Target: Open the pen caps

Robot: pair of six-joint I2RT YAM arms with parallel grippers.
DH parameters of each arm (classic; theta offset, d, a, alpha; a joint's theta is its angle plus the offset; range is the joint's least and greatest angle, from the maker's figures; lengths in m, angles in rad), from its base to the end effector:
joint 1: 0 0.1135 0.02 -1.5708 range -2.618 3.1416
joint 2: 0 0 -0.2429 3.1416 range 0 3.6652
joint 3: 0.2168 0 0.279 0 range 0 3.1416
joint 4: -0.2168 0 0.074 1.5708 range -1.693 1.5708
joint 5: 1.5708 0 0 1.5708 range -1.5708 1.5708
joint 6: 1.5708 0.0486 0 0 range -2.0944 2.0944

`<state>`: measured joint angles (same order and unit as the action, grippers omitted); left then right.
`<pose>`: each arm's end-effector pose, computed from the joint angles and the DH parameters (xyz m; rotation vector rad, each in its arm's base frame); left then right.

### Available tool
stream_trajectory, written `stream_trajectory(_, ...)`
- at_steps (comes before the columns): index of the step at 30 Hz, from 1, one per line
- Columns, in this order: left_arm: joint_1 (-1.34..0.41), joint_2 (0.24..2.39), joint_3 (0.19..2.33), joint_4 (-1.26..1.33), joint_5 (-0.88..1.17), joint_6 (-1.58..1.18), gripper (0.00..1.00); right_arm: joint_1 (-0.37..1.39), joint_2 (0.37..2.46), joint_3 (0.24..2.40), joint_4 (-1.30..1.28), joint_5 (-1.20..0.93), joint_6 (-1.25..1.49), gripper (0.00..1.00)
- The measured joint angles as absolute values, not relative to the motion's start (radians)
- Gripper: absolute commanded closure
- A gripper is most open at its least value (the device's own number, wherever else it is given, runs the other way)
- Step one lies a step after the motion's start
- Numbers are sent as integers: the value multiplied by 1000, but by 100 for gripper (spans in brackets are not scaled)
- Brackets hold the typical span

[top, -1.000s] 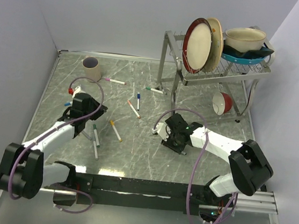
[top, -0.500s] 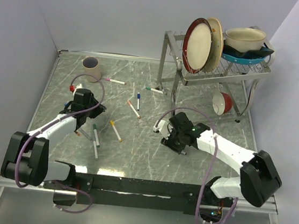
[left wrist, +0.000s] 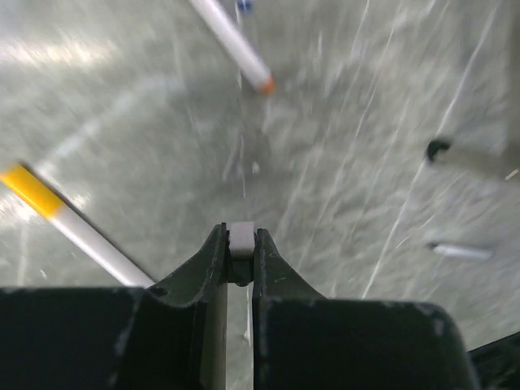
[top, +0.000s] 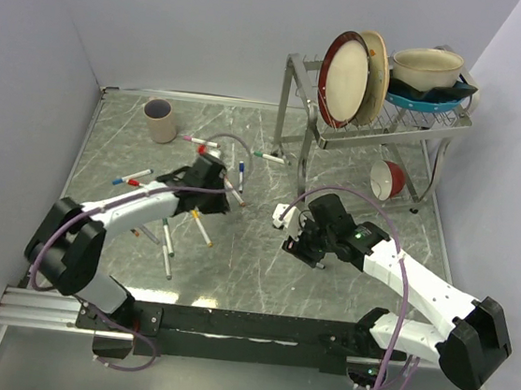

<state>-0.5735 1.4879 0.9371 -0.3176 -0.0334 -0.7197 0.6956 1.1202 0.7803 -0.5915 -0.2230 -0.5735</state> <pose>0.2887 -0.1846 0.1705 -0.1988 2.5044 -0.5211 0.1954 0.1771 0.2005 -1.5552 1.9566 0.3296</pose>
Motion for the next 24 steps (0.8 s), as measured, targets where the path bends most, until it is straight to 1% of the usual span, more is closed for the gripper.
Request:
stream_trajectory(1,-606,1504,951,-340,-52,-717,85,696,1121,780,-592,-223,-574,42)
stream_trajectory(3,-658,1536,966,-391,-93,-718,85,696,1121,779,-592,-226,-575,41)
stream_trajectory(9,-706,1630,971,-474,-180,-719,82,696,1121,779,-592,-230,-576,41)
stream_trajectory(10,-710,1646,971,-482,-191,-719,76,696,1121,779,-592,-230,-577,41)
stream_trajectory(11,-714,1655,971,-488,-202,-719,73,696,1121,779,-592,-230,-578,41)
stream_trajectory(14,-719,1662,971,-498,-224,-719,69,696,1121,779,-592,-231,-579,41)
stream_trajectory(16,-720,1662,971,-497,-237,-719,64,696,1121,779,-592,-231,-579,40)
stream_trajectory(18,-720,1662,971,-498,-246,-720,62,696,1122,779,-592,-231,-579,40)
stream_trajectory(21,-720,1662,971,-499,-262,-721,61,696,1124,779,-592,-231,-579,40)
stream_trajectory(24,-721,1662,971,-499,-279,-722,56,696,1125,779,-592,-231,-582,40)
